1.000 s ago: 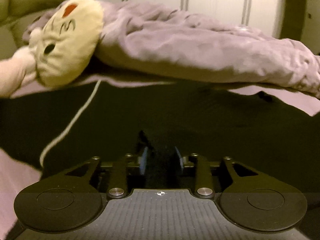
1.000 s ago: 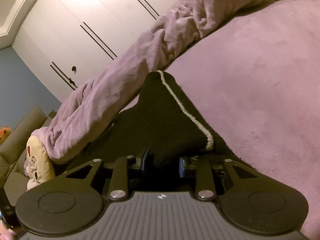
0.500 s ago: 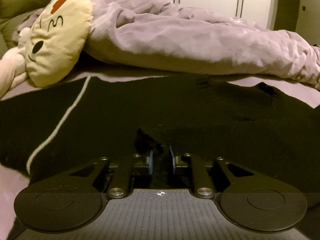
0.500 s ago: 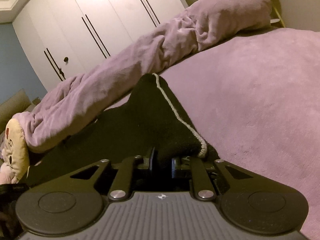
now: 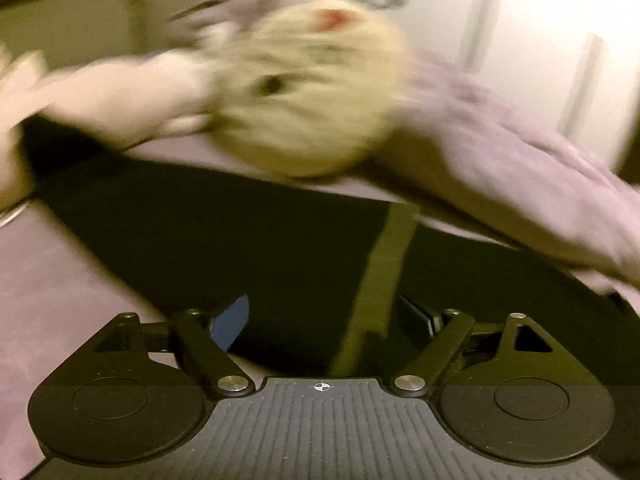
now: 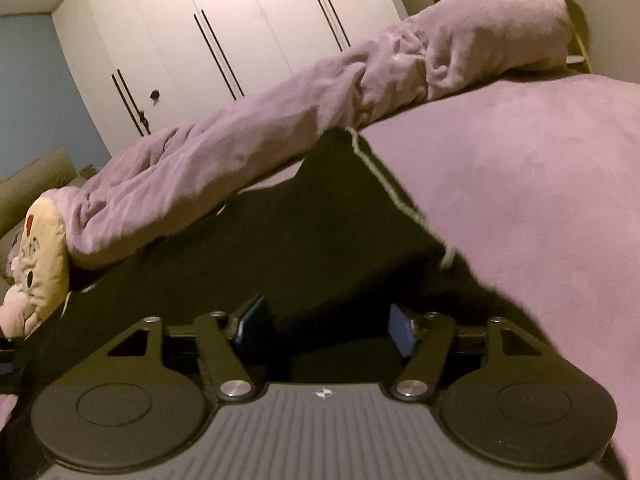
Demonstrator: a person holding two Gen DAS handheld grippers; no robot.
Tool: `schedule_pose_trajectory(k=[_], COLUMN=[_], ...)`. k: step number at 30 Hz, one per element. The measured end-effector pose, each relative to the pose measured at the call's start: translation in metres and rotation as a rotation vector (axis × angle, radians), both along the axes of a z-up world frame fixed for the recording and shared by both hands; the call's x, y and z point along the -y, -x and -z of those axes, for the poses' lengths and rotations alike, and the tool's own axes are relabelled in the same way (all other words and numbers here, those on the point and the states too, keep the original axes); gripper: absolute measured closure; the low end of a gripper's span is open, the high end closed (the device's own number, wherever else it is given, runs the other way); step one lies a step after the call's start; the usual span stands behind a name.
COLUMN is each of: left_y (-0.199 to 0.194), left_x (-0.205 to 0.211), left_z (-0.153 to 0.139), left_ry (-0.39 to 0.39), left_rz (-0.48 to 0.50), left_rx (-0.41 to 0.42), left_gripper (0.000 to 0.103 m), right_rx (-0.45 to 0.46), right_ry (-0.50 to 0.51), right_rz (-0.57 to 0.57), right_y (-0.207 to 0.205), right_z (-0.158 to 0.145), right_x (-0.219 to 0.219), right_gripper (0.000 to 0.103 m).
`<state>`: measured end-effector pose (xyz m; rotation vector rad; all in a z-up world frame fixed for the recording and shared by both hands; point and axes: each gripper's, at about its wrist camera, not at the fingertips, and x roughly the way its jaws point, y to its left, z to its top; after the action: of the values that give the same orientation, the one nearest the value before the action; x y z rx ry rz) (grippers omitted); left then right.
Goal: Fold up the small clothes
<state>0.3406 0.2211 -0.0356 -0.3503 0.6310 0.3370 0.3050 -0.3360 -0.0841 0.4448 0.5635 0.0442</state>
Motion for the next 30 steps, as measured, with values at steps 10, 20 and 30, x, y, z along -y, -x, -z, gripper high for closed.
schedule_pose_trajectory(k=[10,20,30], left_y=[0.01,-0.004,0.0], left_x=[-0.159,-0.207,-0.214], left_z=[0.018,0.036,0.037], left_ry=[0.131,0.22,0.295], left_rz=[-0.299,-0.323,-0.317], left_rx=[0.012,0.116,0.178], left_gripper=[0.037,0.056,0.089], right_rx=[0.004,-0.01,-0.013], right_ry=[0.089,0.17,0.188], right_rz=[-0.106,-0.1,-0.099], right_y=[0.004,0.001,-0.001], right_z=[0.006,0.01,0.011], right_x=[-0.041,-0.052,-0.054], right_gripper=[0.004,0.004,0.004])
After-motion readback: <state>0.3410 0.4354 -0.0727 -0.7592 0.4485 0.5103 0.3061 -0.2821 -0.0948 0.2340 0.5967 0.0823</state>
